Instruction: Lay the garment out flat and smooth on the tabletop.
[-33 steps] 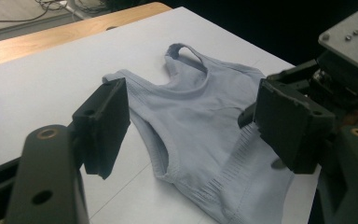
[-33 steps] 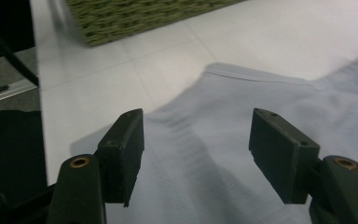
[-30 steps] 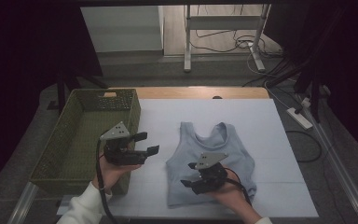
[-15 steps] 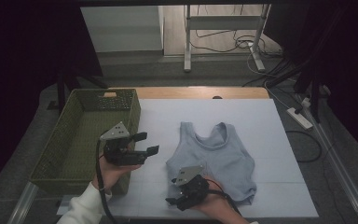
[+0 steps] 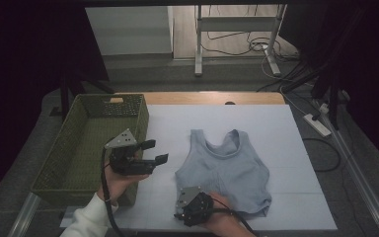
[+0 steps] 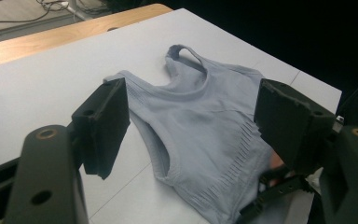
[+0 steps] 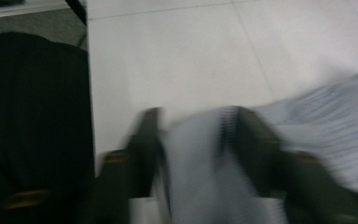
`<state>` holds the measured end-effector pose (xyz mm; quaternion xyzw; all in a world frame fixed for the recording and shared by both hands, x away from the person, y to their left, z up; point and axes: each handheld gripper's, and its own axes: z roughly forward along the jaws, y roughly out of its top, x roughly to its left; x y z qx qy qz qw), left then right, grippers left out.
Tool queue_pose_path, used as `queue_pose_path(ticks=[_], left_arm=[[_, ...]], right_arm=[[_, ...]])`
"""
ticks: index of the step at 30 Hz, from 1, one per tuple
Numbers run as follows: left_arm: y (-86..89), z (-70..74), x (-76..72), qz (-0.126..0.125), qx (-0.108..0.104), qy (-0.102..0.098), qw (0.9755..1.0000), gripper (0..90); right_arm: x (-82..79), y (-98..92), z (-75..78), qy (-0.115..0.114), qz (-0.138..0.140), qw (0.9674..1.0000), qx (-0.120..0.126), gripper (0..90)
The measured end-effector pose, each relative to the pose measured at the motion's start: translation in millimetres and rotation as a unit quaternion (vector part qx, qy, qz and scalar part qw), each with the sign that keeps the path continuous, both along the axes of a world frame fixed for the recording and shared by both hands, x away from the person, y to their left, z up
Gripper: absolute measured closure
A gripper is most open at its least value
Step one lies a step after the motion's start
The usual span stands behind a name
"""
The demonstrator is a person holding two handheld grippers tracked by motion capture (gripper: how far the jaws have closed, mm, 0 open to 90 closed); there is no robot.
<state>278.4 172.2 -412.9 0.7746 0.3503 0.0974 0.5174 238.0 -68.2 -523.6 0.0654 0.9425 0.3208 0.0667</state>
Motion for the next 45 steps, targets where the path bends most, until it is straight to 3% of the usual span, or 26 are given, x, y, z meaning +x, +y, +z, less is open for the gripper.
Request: queue_pose_path(ticks=[1,2,4,9,11,15,18,20,22,27,32,35,36,37,39,40,42,45], left_arm=[[0.0,-0.2,0.2,0.000,0.000,0.000,1.0000,27.1],[-0.2,-0.4,0.3,-0.001,0.001,0.001,1.0000,27.1],[-0.8,-0.4,0.1,-0.001,0.001,0.000,1.0000,27.0],[1.4,0.6,0.2,0.002,0.000,-0.001,1.0000,26.9],[2.0,0.6,0.2,0.004,-0.001,-0.001,1.0000,27.0],[1.2,0.9,-0.8,0.002,-0.001,-0.001,1.0000,27.0],[0.8,0.7,-0.7,0.000,0.000,-0.001,1.0000,26.9],[1.1,0.5,-0.4,0.000,0.000,-0.001,1.0000,26.9],[1.5,0.5,-0.4,0.001,-0.001,-0.001,1.0000,26.9],[1.6,0.5,-0.3,0.002,0.000,-0.001,1.0000,26.9],[2.0,0.9,0.1,0.003,0.000,-0.002,1.0000,26.9],[2.3,0.7,0.3,0.003,-0.001,-0.001,1.0000,26.8],[2.4,0.4,0.5,0.003,-0.001,-0.001,1.0000,26.9],[2.5,0.1,0.7,0.003,-0.001,0.000,1.0000,26.9],[2.3,-0.6,0.9,0.001,-0.001,0.001,1.0000,26.9],[1.9,-0.8,0.8,0.001,0.000,0.002,1.0000,26.9],[1.0,-0.6,0.4,-0.001,-0.001,0.001,1.0000,26.8],[0.6,0.1,-0.1,-0.001,-0.001,0.000,1.0000,26.8]], right_arm=[[-0.1,-0.2,0.7,-0.010,-0.002,0.9999,-0.004,74.5],[0.6,-0.4,1.2,-0.016,-0.009,0.9998,-0.005,78.5],[3.6,0.2,2.9,-0.001,-0.014,0.9999,-0.002,80.3],[-3.4,6.7,16.4,-0.015,-0.006,0.9983,0.056,80.5],[-5.5,10.9,20.2,-0.004,-0.001,0.9968,0.080,80.4],[-6.1,16.1,10.1,0.001,0.011,0.9984,0.056,79.6],[-4.3,14.0,4.2,0.017,0.015,0.9985,0.051,69.2],[-7.2,10.4,9.7,0.017,0.010,0.9975,0.067,53.8],[-7.6,7.1,13.8,0.015,0.007,0.9968,0.078,50.9],[-0.9,-27.4,39.4,0.018,-0.035,0.9907,0.130,45.1],[13.7,-68.6,54.2,0.003,-0.096,0.9833,0.154,42.5],[20.6,-91.5,54.7,-0.006,-0.133,0.9797,0.150,42.1],[22.6,-106.8,53.9,-0.010,-0.155,0.9775,0.143,42.0],[22.6,-106.8,53.9,-0.010,-0.155,0.9775,0.143,42.0],[25.1,-129.9,51.1,-0.014,-0.192,0.9737,0.121,42.4],[25.1,-129.9,51.1,-0.014,-0.192,0.9737,0.121,42.4],[27.2,-146.9,50.2,-0.019,-0.217,0.9700,0.109,42.3],[29.4,-172.1,49.1,-0.018,-0.254,0.9607,0.110,42.3]])
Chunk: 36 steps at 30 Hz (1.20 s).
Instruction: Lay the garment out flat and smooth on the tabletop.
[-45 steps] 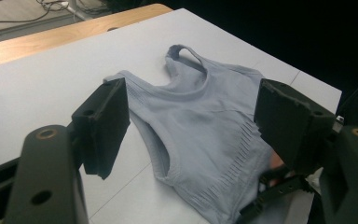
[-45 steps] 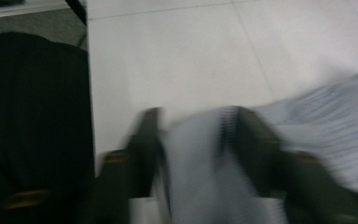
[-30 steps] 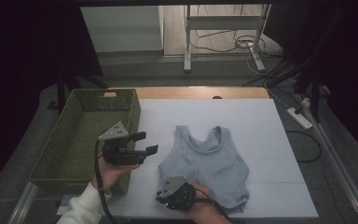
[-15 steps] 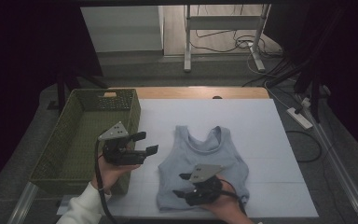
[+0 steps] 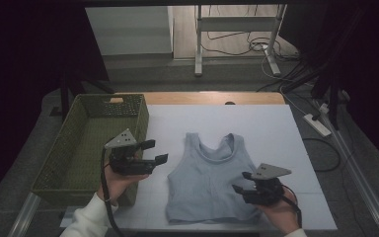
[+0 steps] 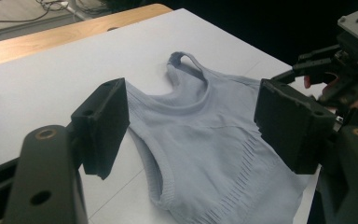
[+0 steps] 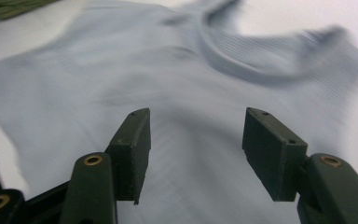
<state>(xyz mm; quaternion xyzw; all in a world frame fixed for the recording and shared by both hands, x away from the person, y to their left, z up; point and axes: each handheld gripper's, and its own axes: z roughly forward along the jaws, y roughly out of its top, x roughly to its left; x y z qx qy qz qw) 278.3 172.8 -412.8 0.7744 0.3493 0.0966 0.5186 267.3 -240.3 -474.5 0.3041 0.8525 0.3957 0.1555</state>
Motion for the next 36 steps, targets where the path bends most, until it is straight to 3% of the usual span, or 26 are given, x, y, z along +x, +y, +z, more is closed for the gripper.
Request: queue_pose_path(ticks=[7,18,29,32,36], left_arm=[[0.0,1.0,0.0,0.000,0.001,-0.002,1.0000,26.8],[-0.6,1.5,-0.5,-0.001,0.003,-0.003,1.0000,26.8],[-2.9,1.0,-0.9,-0.002,0.005,-0.002,1.0000,26.7],[-3.4,1.0,-1.2,-0.002,0.006,-0.003,1.0000,26.7],[-2.8,1.3,-1.2,-0.001,0.006,-0.003,1.0000,26.7]], right_arm=[[11.1,-43.3,-7.0,0.010,-0.072,0.9974,-0.005,42.9],[26.1,-68.5,-19.9,0.029,-0.117,0.9925,-0.023,47.9],[36.6,-61.8,-35.6,0.063,-0.102,0.9922,-0.035,48.8],[40.3,-60.5,-39.6,0.079,-0.093,0.9918,-0.036,56.0],[40.7,-59.5,-37.6,0.101,-0.070,0.9920,-0.031,77.6]])
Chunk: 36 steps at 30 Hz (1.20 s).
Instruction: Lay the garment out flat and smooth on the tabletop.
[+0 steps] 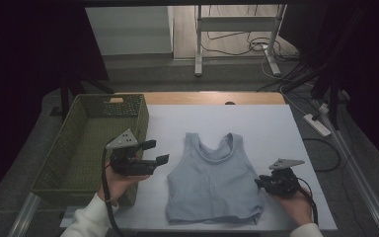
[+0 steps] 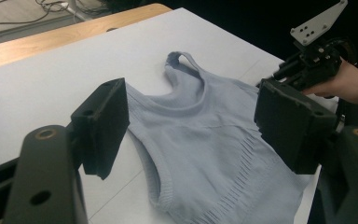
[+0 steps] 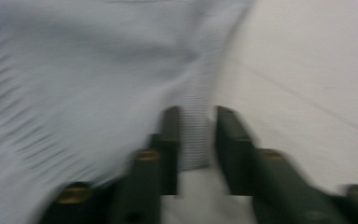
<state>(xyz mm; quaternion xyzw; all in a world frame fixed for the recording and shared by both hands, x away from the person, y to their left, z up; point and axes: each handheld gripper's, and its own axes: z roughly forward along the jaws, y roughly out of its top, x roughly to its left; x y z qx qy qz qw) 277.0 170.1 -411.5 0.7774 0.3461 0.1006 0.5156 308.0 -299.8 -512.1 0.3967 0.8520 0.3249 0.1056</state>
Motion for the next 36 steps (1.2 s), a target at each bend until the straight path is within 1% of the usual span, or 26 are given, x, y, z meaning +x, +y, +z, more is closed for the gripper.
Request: queue_pose_path(ticks=[3,4,7,11,13,15,16,18,19,21,22,24,27,29,30,33,36], left_arm=[[-0.4,0.1,-0.3,-0.001,0.000,0.000,1.0000,26.7],[-0.4,0.1,-0.3,-0.001,0.000,-0.001,1.0000,26.7],[0.2,0.2,0.0,-0.001,0.001,-0.001,1.0000,26.7],[2.3,1.1,0.4,0.002,-0.001,-0.002,1.0000,26.7],[2.5,1.5,0.3,0.002,0.001,-0.003,1.0000,26.7],[2.7,1.7,0.1,0.002,-0.001,-0.003,1.0000,26.7],[2.6,1.8,0.0,0.002,-0.001,-0.003,1.0000,26.7],[2.7,1.6,0.0,0.002,-0.001,-0.003,1.0000,26.7],[2.5,1.5,0.0,0.002,-0.001,-0.002,1.0000,26.7],[1.9,1.1,-0.1,0.001,0.000,-0.003,1.0000,26.7],[1.3,0.9,-0.3,0.001,0.000,-0.002,1.0000,26.7],[0.4,1.0,-0.7,0.000,0.001,-0.002,1.0000,26.7],[0.3,1.5,-0.9,0.000,0.000,-0.003,1.0000,26.7],[0.9,1.6,-0.8,0.001,-0.001,-0.003,1.0000,26.6],[1.3,1.7,-0.7,0.001,-0.002,-0.002,1.0000,26.7],[1.6,1.7,-0.4,0.002,-0.003,-0.002,1.0000,26.6],[1.3,1.7,-0.4,0.000,-0.003,-0.002,1.0000,26.6]], right_arm=[[-0.1,3.5,4.1,0.000,0.001,0.9998,-0.018,82.0],[-0.1,3.6,6.3,-0.005,0.002,0.9998,-0.022,83.1],[0.6,1.5,15.5,-0.033,-0.001,0.9991,-0.026,83.9],[5.8,0.3,24.5,-0.070,-0.011,0.9966,-0.043,84.0],[9.9,2.8,22.7,-0.070,-0.009,0.9963,-0.050,83.9],[12.4,6.6,17.2,-0.067,-0.006,0.9954,-0.068,83.1],[13.2,8.3,14.2,-0.063,-0.004,0.9953,-0.073,82.6],[14.0,9.9,8.2,-0.062,-0.005,0.9947,-0.082,80.7],[13.9,9.3,7.2,-0.063,-0.005,0.9949,-0.079,77.7],[12.1,6.5,10.6,-0.073,-0.019,0.9946,-0.070,67.1],[10.4,4.7,13.5,-0.081,-0.025,0.9944,-0.063,63.5],[5.8,1.0,19.5,-0.090,-0.035,0.9945,-0.042,57.4],[-4.3,-2.0,26.2,-0.094,-0.035,0.9946,-0.025,57.0],[-12.2,-3.2,28.0,-0.092,-0.030,0.9951,-0.024,57.0],[-16.1,-3.2,28.3,-0.087,-0.025,0.9957,-0.021,56.9],[-25.6,1.3,27.5,-0.079,-0.009,0.9965,-0.024,56.9],[-35.5,7.5,24.9,-0.068,0.011,0.9970,-0.034,57.7]])
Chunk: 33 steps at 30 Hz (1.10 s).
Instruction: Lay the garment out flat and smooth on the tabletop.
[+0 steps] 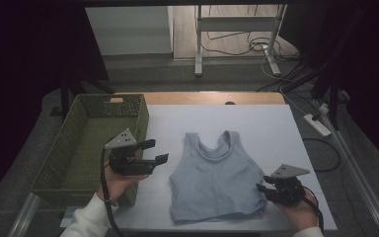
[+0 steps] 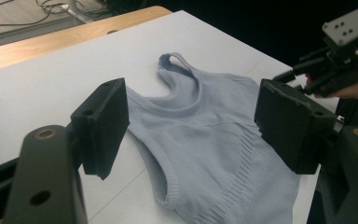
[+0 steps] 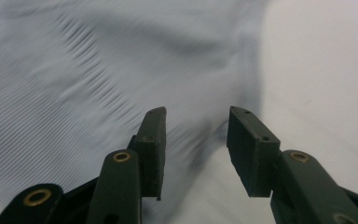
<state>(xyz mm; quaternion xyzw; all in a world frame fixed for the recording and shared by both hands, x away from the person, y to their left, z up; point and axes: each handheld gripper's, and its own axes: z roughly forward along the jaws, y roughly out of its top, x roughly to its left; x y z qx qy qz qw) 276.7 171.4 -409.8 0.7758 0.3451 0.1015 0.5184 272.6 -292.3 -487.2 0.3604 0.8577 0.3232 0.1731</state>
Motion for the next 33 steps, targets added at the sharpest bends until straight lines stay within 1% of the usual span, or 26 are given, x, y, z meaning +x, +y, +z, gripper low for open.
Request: queue_pose_path(ticks=[1,3,4,5,10,12,13,14,18,20,21,22,23,24,25,26,27,28,29,31,33], left_arm=[[0.0,-0.1,0.1,0.000,0.000,0.000,1.0000,26.6],[0.0,-0.1,0.4,0.000,-0.001,0.001,1.0000,26.6],[-0.1,-0.1,0.5,-0.001,-0.001,0.001,1.0000,26.6],[-0.3,-0.1,0.6,-0.001,-0.001,0.001,1.0000,26.6],[-1.4,1.5,-0.3,-0.003,-0.001,-0.001,1.0000,26.6],[-1.0,1.4,0.0,-0.002,-0.003,-0.001,1.0000,26.6],[-0.7,1.1,0.2,-0.001,-0.003,0.000,1.0000,26.6],[-0.5,0.8,0.3,-0.001,-0.002,0.000,1.0000,26.6],[0.1,1.0,0.1,-0.001,-0.003,0.000,1.0000,26.6],[0.1,1.2,0.0,-0.001,-0.004,-0.001,1.0000,26.6],[-0.1,1.2,0.0,-0.002,-0.003,-0.001,1.0000,26.6],[-0.4,1.1,-0.1,-0.002,-0.003,-0.001,1.0000,26.5],[-0.6,1.1,-0.1,-0.002,-0.003,-0.001,1.0000,26.5],[-0.8,1.1,-0.2,-0.003,-0.002,-0.001,1.0000,26.5],[-0.8,1.2,-0.2,-0.002,-0.002,-0.001,1.0000,26.5],[-0.8,1.3,-0.3,-0.003,-0.002,-0.001,1.0000,26.5],[-0.7,1.5,-0.3,-0.002,-0.002,-0.001,1.0000,26.5],[-0.5,1.6,-0.3,-0.002,-0.002,-0.002,1.0000,26.5],[-0.1,1.7,-0.3,-0.002,-0.002,-0.002,1.0000,26.5],[0.6,2.0,-0.3,-0.001,-0.003,-0.002,1.0000,26.5],[1.0,1.9,-0.1,-0.001,-0.003,-0.002,1.0000,26.5]], right_arm=[[-3.5,0.4,-1.8,0.004,0.003,1.0000,-0.002,57.4],[-9.5,-0.2,-5.3,0.018,0.004,0.9998,0.007,55.9],[-12.1,-0.6,-6.5,0.023,0.003,0.9997,0.004,55.5],[-13.7,-0.9,-8.1,0.024,0.004,0.9997,0.000,55.1],[-21.3,0.1,-15.5,0.054,0.009,0.9983,-0.018,50.3],[-24.9,0.5,-17.1,0.057,0.010,0.9978,-0.033,49.2],[-26.6,0.1,-17.6,0.058,0.008,0.9977,-0.034,49.2],[-27.7,-0.8,-18.0,0.059,0.005,0.9978,-0.029,48.9],[-29.0,-4.2,-19.2,0.065,-0.006,0.9976,-0.021,45.8],[-27.6,-5.5,-20.3,0.075,-0.009,0.9971,-0.013,45.7],[-27.1,-5.9,-20.7,0.078,-0.011,0.9968,-0.009,46.3],[-26.5,-6.4,-20.6,0.080,-0.007,0.9967,-0.007,49.8],[-26.7,-6.6,-20.0,0.086,-0.005,0.9962,-0.003,54.6],[-26.7,-7.0,-19.6,0.092,-0.001,0.9958,0.003,62.7],[-26.9,-7.2,-19.2,0.097,0.005,0.9952,0.008,67.8],[-27.2,-7.2,-18.0,0.094,0.006,0.9955,0.004,73.4],[-27.8,-7.1,-15.8,0.091,0.008,0.9958,-0.006,76.9],[-28.5,-6.8,-13.8,0.086,0.010,0.9961,-0.014,78.3],[-29.3,-6.7,-11.6,0.081,0.012,0.9964,-0.024,78.7],[-31.9,-7.4,-6.0,0.057,0.012,0.9973,-0.045,78.7],[-35.2,-9.6,0.7,0.034,0.006,0.9978,-0.057,78.6]])
